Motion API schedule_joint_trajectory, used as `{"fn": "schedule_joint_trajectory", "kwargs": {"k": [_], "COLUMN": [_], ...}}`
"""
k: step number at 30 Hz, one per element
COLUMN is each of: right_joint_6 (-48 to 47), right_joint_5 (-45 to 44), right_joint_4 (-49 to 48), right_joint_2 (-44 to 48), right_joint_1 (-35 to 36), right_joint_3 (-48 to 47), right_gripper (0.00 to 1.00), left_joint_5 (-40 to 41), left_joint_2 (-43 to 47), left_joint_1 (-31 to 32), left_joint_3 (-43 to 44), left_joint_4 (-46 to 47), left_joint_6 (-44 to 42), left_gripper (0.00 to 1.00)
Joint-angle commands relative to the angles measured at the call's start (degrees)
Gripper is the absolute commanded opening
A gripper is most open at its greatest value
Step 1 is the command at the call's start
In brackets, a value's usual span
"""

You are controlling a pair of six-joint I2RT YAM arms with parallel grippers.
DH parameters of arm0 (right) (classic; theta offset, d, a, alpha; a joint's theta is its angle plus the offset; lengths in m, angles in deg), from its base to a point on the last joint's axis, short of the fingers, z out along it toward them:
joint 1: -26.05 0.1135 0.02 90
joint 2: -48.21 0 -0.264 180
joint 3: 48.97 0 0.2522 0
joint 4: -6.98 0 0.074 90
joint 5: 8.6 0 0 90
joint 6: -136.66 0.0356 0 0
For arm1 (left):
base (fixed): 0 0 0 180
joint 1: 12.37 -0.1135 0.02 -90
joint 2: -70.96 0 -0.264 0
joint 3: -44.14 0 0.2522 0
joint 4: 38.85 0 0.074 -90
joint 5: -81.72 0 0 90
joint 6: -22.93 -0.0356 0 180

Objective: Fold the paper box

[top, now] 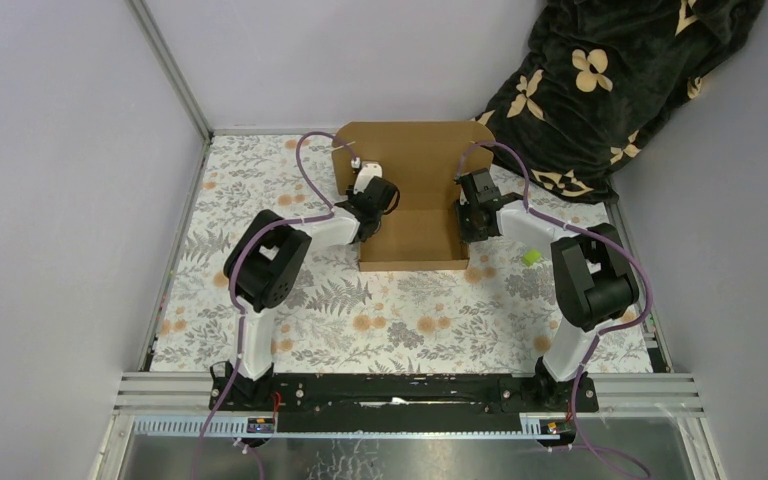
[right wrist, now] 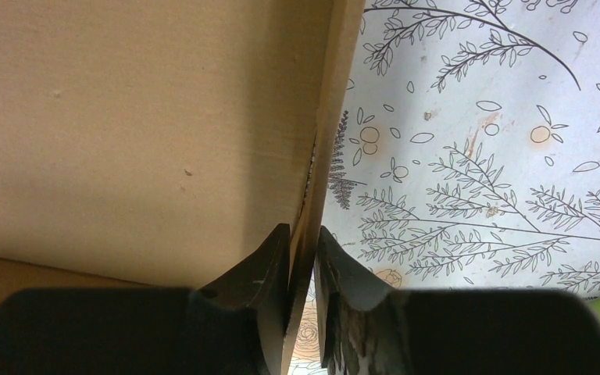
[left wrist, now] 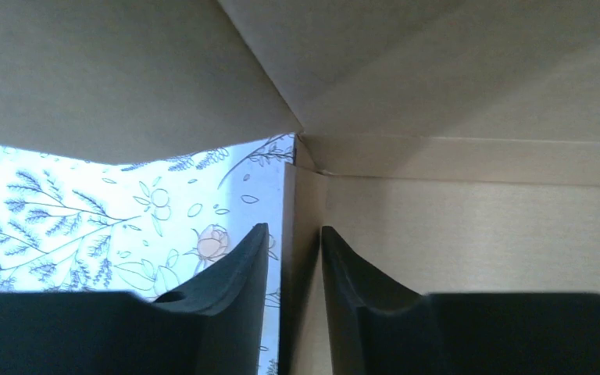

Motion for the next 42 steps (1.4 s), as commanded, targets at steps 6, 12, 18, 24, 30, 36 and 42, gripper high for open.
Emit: {"fn": "schedule_joint_trajectory", "kwargs": {"k": [6,12,18,24,30,36,42], "right_joint_6": [-0.55,-0.06,0.51,0.94,1.50,2.36,2.86], "right_joint_5": [-0.25,-0.17,-0.16,0.11,1.35,2.57,0.67], "right_joint_4": [0.83,1.84,2.43,2.74,2.00,1.80,2.78], "right_joint_2": [2.35,2.92,3.64,4.92,7.43,11.75,17.93], "right_joint_1": [-0.09,-0.14,-0.14,0.08,0.73,0.74,0.75], "right_joint_3": [-0.52,-1.37,-1.39,-0.84,-0.35,-0.13,0.24], "right_gripper": [0.28,0.33,0.37,0.41,0.49,0.56,0.62], "left_joint_5": [1.94,-4.61,-12.13,-14.90,-14.48,-13.65,-15.23], "left_joint_2": [3.65,8.79,9.75,14.71,21.04,24.33,28.99], "left_joint_1": [-1.02,-2.29,-3.08,-2.48,-2.37,-2.61,-3.17], "left_joint_3": [-1.19,-1.43,-2.01,-9.17,-13.78,-11.58,-9.38], "left_joint_4": [-0.85,-4.89,-10.58,-9.61,-8.26,-9.87,-11.95], "left_joint_6": [-1.49,-1.63,-1.54,1.14,3.20,2.48,2.73], "left_gripper": [0.53,0.54,0.51,0.48,0.48,0.50,0.52]}}
